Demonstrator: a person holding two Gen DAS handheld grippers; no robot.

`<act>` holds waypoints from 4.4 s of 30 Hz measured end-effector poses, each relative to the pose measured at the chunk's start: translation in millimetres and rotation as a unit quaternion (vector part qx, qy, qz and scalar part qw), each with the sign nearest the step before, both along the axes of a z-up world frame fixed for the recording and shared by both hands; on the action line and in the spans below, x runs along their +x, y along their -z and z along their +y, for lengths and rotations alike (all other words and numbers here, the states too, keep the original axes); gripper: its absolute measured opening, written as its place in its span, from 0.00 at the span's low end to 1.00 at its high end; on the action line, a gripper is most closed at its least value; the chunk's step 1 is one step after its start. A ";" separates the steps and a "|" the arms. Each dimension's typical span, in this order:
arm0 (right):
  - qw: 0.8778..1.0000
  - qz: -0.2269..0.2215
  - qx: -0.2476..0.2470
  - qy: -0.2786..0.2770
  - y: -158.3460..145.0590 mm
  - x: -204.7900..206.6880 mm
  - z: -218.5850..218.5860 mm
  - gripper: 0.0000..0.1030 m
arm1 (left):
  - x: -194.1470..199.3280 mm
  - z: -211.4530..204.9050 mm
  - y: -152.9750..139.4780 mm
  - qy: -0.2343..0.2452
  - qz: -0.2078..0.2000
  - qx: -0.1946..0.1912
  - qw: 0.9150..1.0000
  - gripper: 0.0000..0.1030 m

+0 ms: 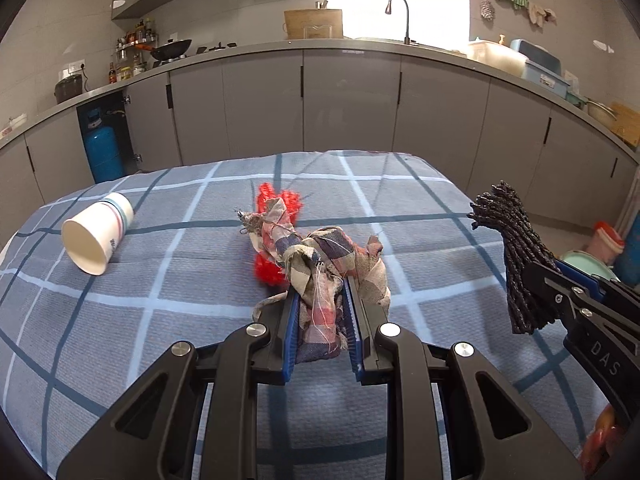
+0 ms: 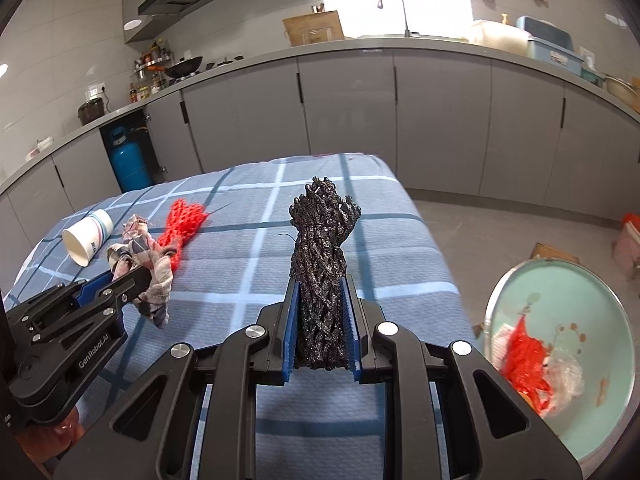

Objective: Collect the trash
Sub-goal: 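Lift the black mesh net and plaid cloth and carry them toward the basin, then open both tools to drop the black net and plaid cloth into the basin, then move both open tools back over the red mesh net and paper cup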

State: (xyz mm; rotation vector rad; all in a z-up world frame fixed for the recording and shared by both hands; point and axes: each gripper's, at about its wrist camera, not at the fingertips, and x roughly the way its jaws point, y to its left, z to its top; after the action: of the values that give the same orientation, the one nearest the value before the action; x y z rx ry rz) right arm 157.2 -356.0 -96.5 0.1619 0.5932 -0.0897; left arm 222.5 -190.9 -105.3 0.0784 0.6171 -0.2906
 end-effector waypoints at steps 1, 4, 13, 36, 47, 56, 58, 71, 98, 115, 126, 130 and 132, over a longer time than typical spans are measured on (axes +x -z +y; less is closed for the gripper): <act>1.000 0.000 -0.001 0.004 -1.0 -2.4 -3.3 0.21 | -2.1 -3.8 0.2 0.004 0.001 -0.001 1.000 0.21; 1.000 -0.003 -0.002 0.014 -4.4 -9.6 -12.2 0.21 | -7.8 -15.2 0.8 0.020 0.006 -0.005 1.000 0.21; 0.998 -0.004 -0.018 0.066 -10.8 -43.4 -59.2 0.21 | -28.8 -61.9 -1.2 0.078 0.011 -0.009 0.997 0.21; 0.977 0.008 0.008 0.213 28.0 -111.5 -160.3 0.21 | -78.6 -202.2 3.2 0.216 0.018 0.019 0.976 0.21; 0.972 0.013 0.018 0.234 38.5 -116.8 -176.8 0.22 | -64.7 -239.0 22.1 0.238 0.054 0.051 0.968 0.22; 0.969 0.022 0.038 0.245 45.0 -118.1 -184.0 0.42 | -68.4 -240.5 16.9 0.236 0.035 0.044 0.970 0.55; 0.967 0.017 0.037 0.252 43.4 -120.7 -185.6 0.47 | -66.7 -236.5 14.9 0.228 0.034 0.039 0.972 0.59; 0.965 -0.004 0.027 0.261 36.9 -124.4 -183.0 0.55 | -53.1 -201.7 8.3 0.169 0.027 0.027 0.985 0.77; 0.983 -0.018 -0.061 0.171 19.2 -86.5 -110.3 0.69 | -18.3 -55.8 2.7 0.047 0.046 -0.017 0.998 0.83; 0.999 -0.007 -0.034 0.041 -11.9 -1.1 6.2 0.76 | 22.8 115.5 -8.4 -0.112 0.020 -0.022 0.993 0.92; 0.999 0.019 -0.020 -0.032 -3.4 52.0 86.5 0.77 | 57.9 189.4 2.4 -0.190 0.023 -0.003 0.981 0.95; 0.999 0.029 -0.015 -0.039 -1.9 68.2 99.4 0.77 | 74.3 201.9 5.3 -0.200 0.034 -0.009 0.979 0.95; 0.998 0.035 -0.007 -0.046 -1.6 80.5 105.6 0.77 | 83.3 205.6 4.5 -0.197 0.039 -0.015 0.979 0.95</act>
State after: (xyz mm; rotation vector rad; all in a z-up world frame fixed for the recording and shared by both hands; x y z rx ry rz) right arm 237.6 -250.4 -94.9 0.1178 0.6679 -0.0094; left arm 305.7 14.7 -109.8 -0.0850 0.6905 0.0822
